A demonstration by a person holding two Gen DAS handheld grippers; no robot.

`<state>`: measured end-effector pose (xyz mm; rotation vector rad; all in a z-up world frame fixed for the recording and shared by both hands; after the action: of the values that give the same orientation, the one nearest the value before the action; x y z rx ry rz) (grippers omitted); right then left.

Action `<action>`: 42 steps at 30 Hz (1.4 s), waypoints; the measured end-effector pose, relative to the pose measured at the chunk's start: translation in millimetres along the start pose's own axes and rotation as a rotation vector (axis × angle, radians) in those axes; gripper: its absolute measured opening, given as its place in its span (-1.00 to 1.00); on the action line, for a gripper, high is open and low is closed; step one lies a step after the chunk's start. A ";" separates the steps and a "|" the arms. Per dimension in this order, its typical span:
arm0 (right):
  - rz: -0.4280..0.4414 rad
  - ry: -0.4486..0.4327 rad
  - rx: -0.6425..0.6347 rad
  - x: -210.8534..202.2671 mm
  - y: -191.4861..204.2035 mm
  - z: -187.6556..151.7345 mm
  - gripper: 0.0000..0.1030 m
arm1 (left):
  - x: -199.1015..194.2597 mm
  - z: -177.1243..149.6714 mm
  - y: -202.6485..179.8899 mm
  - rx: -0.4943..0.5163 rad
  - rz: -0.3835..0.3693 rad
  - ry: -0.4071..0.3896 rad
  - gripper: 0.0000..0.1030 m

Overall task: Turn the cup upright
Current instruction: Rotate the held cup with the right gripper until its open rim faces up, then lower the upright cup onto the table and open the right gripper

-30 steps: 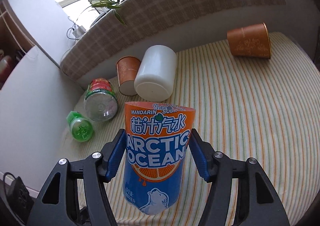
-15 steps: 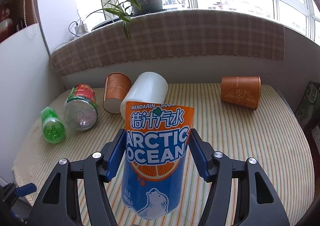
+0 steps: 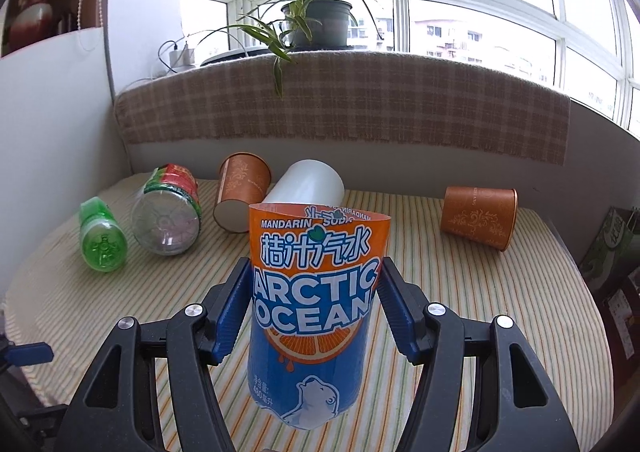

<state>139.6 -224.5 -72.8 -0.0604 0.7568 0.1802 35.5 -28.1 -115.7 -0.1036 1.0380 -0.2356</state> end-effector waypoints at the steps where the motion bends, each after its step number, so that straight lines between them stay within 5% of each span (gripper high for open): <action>1: -0.002 -0.003 -0.005 -2.5 0.8 -1.5 0.19 | 0.4 0.1 -0.2 -0.001 -0.001 0.001 0.63; 32: 0.075 -0.008 0.013 -43.6 7.6 -38.7 0.25 | -14.8 14.3 -16.7 0.043 0.024 -0.066 0.63; 36: 0.077 -0.013 0.010 -48.9 8.1 -41.4 0.42 | -17.4 18.6 -19.4 0.055 0.027 -0.083 0.63; 42: 0.077 -0.007 0.014 -57.4 5.0 -50.8 0.43 | -19.4 24.9 -21.8 0.068 0.030 -0.103 0.63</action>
<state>63.4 -233.8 -70.2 -0.0173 0.7536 0.2485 44.4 -45.2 -82.5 -0.0389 0.9280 -0.2359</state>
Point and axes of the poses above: each gripper's, at about its wrist camera, not at the fingertips, and x roughly the way its jaws point, y to its left, z to its top, the point moved 5 cm from there along x, roughly the way its jaws point, and after that the axes turned 10 degrees about y, right-handed, at the moved point
